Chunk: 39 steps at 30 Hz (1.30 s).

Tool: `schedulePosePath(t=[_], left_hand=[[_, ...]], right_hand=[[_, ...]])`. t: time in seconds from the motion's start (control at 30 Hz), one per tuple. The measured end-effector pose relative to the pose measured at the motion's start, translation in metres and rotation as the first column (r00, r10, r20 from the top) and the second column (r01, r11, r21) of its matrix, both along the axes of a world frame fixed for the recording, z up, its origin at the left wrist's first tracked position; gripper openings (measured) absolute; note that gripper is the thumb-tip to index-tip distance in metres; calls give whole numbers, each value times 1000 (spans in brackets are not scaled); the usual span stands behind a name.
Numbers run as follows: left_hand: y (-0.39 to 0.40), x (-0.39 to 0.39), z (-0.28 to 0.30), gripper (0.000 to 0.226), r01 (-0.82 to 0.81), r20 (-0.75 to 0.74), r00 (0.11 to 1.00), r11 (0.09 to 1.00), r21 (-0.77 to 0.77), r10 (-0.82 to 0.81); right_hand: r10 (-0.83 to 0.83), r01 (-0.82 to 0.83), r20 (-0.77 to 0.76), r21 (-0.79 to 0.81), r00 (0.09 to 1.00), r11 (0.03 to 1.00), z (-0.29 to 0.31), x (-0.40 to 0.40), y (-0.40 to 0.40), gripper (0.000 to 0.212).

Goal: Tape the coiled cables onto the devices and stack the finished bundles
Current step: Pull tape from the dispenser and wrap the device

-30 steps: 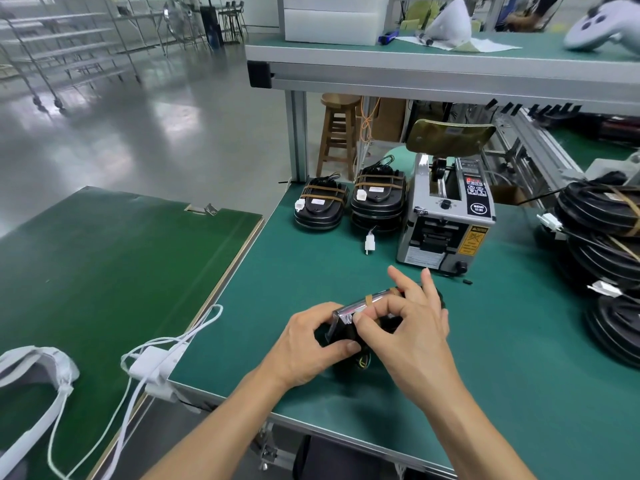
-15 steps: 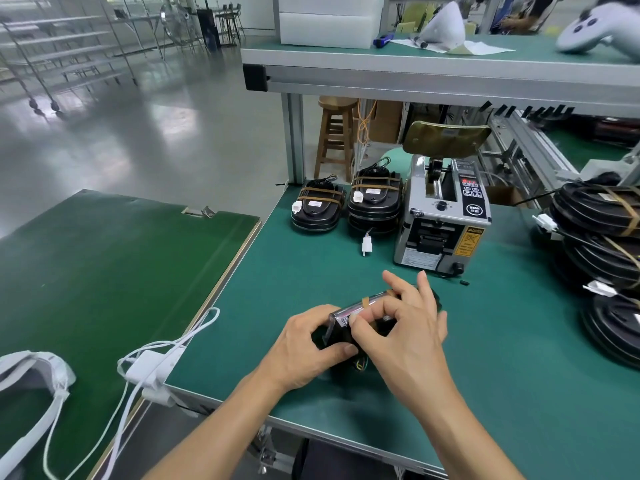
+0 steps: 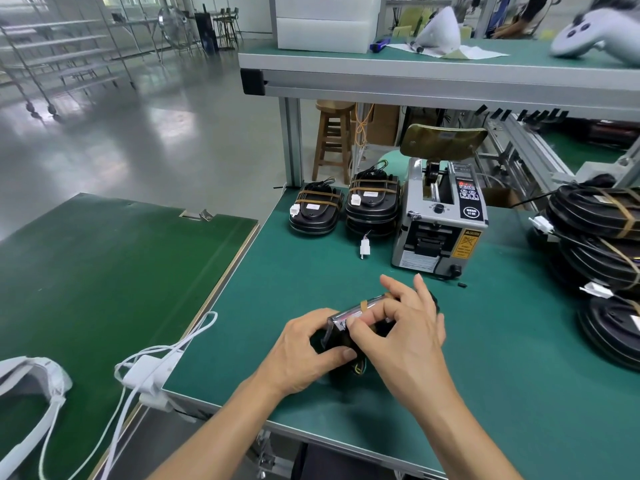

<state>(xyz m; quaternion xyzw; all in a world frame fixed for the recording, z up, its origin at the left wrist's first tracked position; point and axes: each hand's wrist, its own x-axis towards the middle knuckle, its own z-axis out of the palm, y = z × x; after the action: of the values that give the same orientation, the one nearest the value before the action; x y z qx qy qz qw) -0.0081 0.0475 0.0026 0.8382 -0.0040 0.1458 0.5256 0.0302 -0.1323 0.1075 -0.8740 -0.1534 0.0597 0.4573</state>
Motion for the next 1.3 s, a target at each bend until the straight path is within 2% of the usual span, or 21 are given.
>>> schedulePosePath(t=[0.3,0.4,0.6,0.7,0.77,0.97,1.03,1.1,1.2,1.3], left_hand=[[-1,-1,2,55,4,-1,1000,1000,13,-4],[-1,-1,2,57,0,-2,1000,1000,13,0],[-1,-1,3,61,-9,1,1000,1000,-18,9],[-1,-1,4,46,-13,-1,1000,1000,6,13],[-1,-1,3,34,-8,-13,1000,1000,23,8],[-1,1,2,31,-20,-31,999,999,30,21],[-1,1,2,25,-14,-5,1000,999,49,14],[-1,1,3,29,-4,3,1000,999,42,4],[1,0,2,56,6,-1,1000,1000,-17,-6],[1,0,2,64,12,-12,1000,1000,-28,-12]], right_hand=[[-40,39,11,81,999,996,-7,-3,-1,19],[-55,50,49,89,997,995,-9,-4,1,29],[-73,56,101,156,992,986,-16,-3,6,18],[-91,74,98,163,991,984,-17,-4,6,15],[-90,77,99,129,991,989,-17,-7,5,26],[-42,40,141,17,989,999,-16,-9,8,57],[-46,37,110,81,993,996,-13,-8,6,50],[-72,58,72,183,995,981,-10,-2,0,40],[-255,226,56,314,965,922,-10,25,-14,23],[-387,378,-64,412,920,829,-10,74,-28,11]])
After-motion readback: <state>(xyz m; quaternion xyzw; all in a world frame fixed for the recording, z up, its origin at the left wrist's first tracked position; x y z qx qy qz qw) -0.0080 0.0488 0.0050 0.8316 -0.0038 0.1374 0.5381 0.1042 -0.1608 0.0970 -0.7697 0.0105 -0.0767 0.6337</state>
